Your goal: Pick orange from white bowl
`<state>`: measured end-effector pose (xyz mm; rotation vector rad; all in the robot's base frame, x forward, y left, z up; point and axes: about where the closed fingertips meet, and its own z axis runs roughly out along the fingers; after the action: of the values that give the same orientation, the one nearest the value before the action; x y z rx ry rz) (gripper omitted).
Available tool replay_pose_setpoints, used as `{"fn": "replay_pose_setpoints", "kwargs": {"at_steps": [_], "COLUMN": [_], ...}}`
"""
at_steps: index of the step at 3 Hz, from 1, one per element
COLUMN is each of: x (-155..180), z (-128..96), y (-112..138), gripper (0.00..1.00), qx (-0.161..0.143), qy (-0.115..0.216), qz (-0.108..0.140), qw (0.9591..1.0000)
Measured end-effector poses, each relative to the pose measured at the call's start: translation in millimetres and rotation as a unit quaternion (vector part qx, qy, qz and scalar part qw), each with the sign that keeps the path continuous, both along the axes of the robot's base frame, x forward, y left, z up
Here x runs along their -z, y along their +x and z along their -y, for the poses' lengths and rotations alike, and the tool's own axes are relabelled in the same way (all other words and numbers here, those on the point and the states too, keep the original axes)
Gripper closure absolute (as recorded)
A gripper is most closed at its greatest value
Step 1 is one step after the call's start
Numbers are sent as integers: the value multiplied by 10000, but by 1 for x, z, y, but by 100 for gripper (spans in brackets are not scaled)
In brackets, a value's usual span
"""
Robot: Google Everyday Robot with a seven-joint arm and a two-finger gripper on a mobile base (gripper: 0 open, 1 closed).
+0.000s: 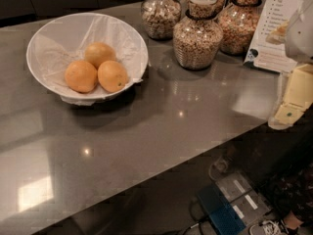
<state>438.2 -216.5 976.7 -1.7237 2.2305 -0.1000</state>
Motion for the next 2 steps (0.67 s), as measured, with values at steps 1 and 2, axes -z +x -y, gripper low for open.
{"fn": "replay_pose_setpoints", "kwargs": {"at_steps": [1,2], "x": [0,1], "z": [0,-2], "y": [0,2], "gripper": [0,0], "qx": [0,75], "qy": [0,10], "qz": [0,113], "qw": [10000,9999]}}
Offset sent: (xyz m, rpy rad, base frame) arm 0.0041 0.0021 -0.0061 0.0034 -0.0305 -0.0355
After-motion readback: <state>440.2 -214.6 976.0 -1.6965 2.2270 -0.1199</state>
